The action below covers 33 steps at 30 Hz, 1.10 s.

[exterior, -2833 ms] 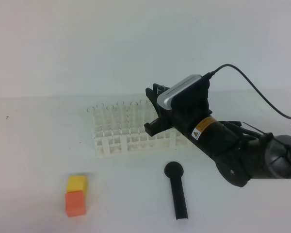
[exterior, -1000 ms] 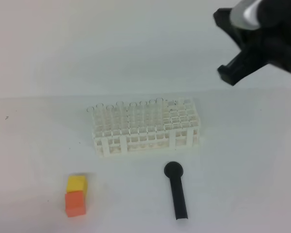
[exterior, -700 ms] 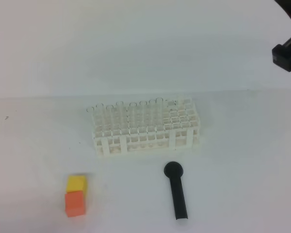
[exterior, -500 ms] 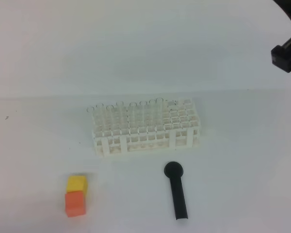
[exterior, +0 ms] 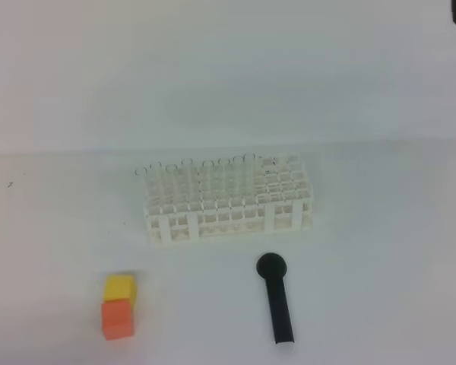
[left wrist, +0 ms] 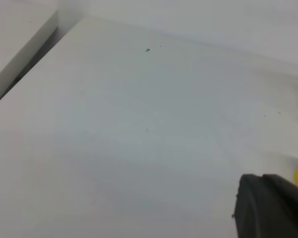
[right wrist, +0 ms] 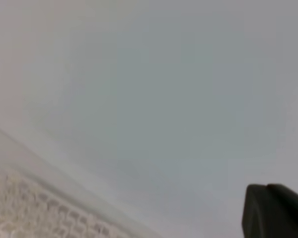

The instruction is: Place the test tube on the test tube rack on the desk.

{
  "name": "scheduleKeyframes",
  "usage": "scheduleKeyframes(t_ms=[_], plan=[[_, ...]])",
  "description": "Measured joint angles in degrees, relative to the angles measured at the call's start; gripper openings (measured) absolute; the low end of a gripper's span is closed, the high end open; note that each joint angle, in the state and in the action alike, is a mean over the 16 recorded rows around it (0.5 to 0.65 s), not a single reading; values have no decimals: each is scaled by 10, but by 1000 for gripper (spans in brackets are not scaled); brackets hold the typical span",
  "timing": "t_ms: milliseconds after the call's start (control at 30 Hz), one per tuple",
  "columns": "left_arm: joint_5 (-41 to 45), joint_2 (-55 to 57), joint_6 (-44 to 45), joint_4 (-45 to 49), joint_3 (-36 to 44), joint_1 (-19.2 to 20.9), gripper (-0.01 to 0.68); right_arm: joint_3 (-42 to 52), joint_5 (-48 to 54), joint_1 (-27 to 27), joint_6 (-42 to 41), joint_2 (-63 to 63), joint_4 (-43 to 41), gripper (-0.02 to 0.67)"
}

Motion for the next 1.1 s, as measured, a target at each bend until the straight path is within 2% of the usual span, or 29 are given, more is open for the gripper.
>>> scheduleKeyframes(t_ms=[200, 433, 600, 867, 1100], plan=[[4, 3, -1, -1, -5, 0, -1, 95, 40, -75, 6, -82, 36, -1], [5, 3, -1, -1, -5, 0, -1, 281, 37, -171, 22, -255, 67, -1], [3, 3, 0, -1, -5, 0, -1, 404, 27, -221, 34, -376, 79, -1], [1, 3, 0, -1, -5, 0, -1, 511, 23, -249, 54, -496, 78, -1], [1, 3, 0, -1, -5, 0, -1, 558, 44, -250, 144, -560, 1, -1]])
